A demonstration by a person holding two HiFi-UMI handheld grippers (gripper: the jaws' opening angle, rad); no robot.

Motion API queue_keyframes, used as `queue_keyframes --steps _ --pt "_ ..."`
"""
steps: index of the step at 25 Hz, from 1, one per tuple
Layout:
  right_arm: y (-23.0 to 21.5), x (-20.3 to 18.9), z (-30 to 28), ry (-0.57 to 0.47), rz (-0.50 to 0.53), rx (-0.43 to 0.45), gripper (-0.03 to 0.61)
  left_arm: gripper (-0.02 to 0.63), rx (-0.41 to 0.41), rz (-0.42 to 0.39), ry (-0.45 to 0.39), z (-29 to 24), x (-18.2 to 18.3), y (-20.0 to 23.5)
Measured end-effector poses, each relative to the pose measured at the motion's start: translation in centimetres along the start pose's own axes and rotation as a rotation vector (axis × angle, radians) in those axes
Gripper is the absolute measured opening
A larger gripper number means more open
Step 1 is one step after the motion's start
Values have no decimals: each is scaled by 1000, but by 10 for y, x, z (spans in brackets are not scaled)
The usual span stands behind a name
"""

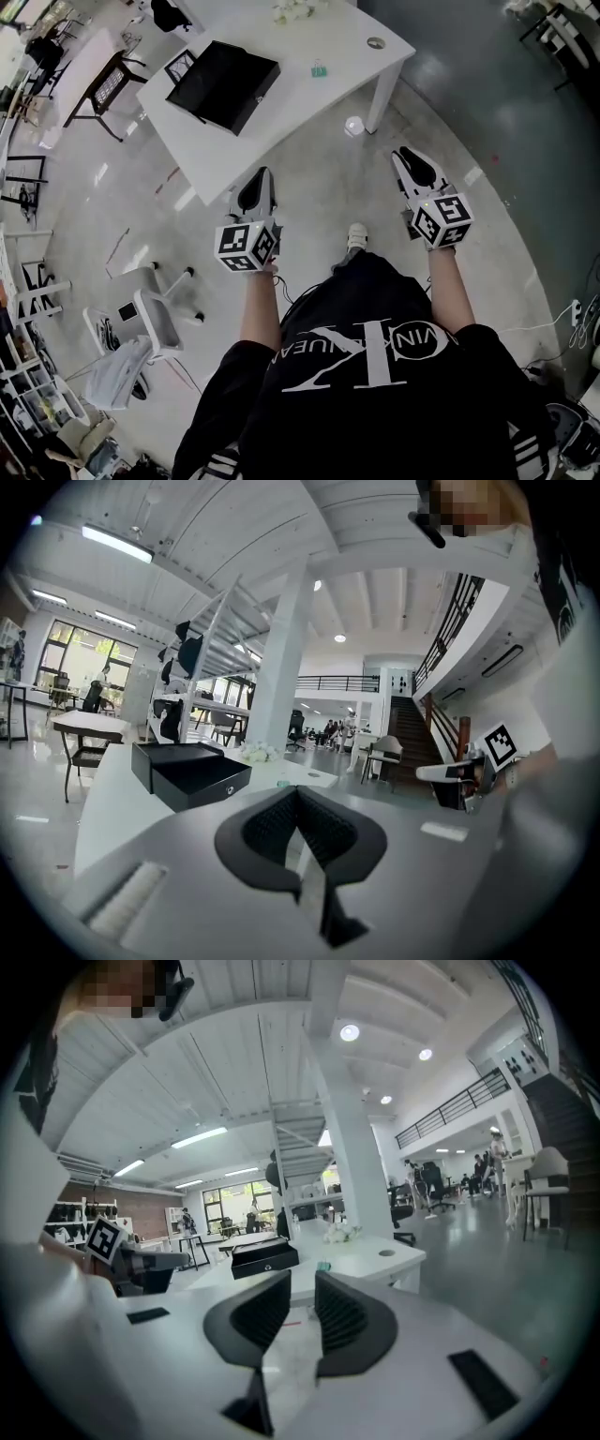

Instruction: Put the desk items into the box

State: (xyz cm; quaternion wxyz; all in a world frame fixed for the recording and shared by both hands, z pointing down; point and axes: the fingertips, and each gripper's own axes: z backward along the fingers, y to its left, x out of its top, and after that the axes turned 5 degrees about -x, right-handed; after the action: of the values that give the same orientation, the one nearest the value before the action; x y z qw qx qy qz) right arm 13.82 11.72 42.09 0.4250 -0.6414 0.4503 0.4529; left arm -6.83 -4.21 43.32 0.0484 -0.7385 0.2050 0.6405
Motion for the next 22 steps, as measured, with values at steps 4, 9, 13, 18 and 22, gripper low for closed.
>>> queue_keyframes --steps 4,9,13,18,22 --pt "-20 6 -22 4 -1 23 41 9 18 0 7 -26 3 3" --pt "-47 9 -42 10 -14 41 41 9 26 4 12 -62 6 -2" --pt "-64 13 -56 9 -10 62 42 9 16 -11 13 -88 10 -10" --pt "-77 16 -69 6 -13 78 41 9 10 -19 9 -110 14 -16" --pt "-83 14 -76 17 -15 92 41 9 10 -21 16 -120 14 -17"
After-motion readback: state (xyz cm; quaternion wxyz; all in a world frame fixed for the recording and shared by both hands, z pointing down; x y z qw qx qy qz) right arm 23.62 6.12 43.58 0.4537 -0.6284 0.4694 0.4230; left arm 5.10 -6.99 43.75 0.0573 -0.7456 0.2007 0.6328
